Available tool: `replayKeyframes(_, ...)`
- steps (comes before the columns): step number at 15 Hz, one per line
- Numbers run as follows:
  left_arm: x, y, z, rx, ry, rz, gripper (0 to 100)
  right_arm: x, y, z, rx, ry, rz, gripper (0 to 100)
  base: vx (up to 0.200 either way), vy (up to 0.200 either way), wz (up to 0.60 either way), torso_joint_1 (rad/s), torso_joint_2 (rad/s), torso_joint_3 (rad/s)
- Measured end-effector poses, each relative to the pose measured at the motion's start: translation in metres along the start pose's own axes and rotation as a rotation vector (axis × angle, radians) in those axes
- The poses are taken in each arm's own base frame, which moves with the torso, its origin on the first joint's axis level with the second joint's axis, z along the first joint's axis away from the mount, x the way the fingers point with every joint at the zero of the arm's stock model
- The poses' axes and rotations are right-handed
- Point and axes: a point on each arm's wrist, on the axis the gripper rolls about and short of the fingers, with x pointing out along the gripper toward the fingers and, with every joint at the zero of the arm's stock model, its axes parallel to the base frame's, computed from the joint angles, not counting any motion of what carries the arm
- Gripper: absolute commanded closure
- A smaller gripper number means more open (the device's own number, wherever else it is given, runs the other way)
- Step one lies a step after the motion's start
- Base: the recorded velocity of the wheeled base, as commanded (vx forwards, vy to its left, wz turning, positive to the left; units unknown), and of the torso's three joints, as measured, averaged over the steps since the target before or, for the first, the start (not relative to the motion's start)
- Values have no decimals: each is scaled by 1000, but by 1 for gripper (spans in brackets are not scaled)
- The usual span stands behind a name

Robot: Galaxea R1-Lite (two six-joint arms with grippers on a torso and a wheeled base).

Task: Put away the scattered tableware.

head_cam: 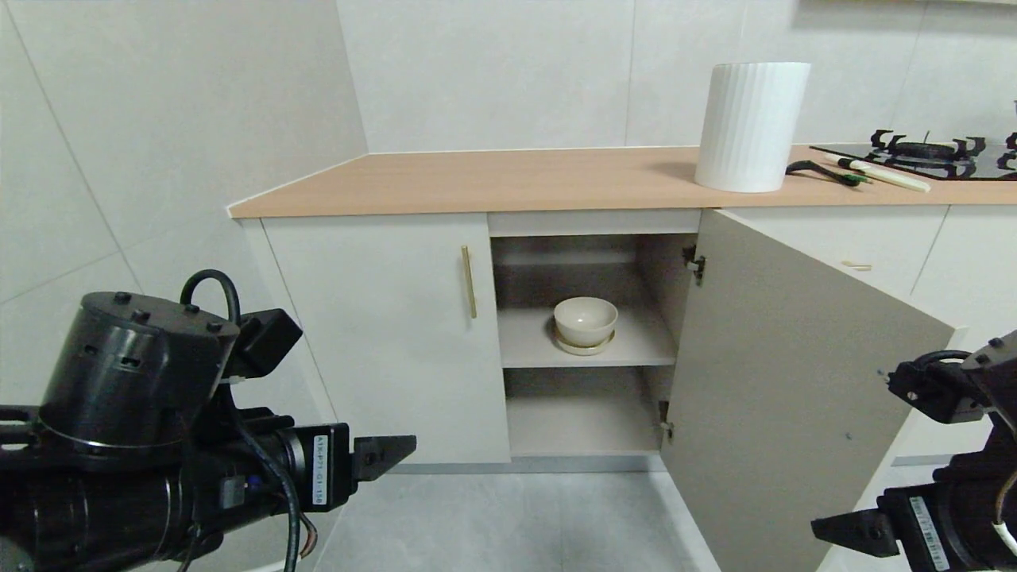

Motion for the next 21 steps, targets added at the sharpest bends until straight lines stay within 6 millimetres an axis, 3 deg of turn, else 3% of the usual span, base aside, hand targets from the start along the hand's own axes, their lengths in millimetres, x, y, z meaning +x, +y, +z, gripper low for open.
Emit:
replayKeyframes(4,0,0,0,1,1,-1,0,-17,-14,1,-8,2,-68,0,0,0,0,0,0,0)
replayKeyframes(11,2,0,-1,0,6,3,0,-33,-78,32,195,-192,-324,0,0,0,0,0,0,0)
replayKeyframes(16,1,0,-1,0,5,2,0,-9,-102,56,332,-245,-360,0,0,0,0,0,0,0)
replayKeyframes(21,2,0,-1,0,7,3,0,23,-110,71,434,-298,-347,0,0,0,0,0,0,0)
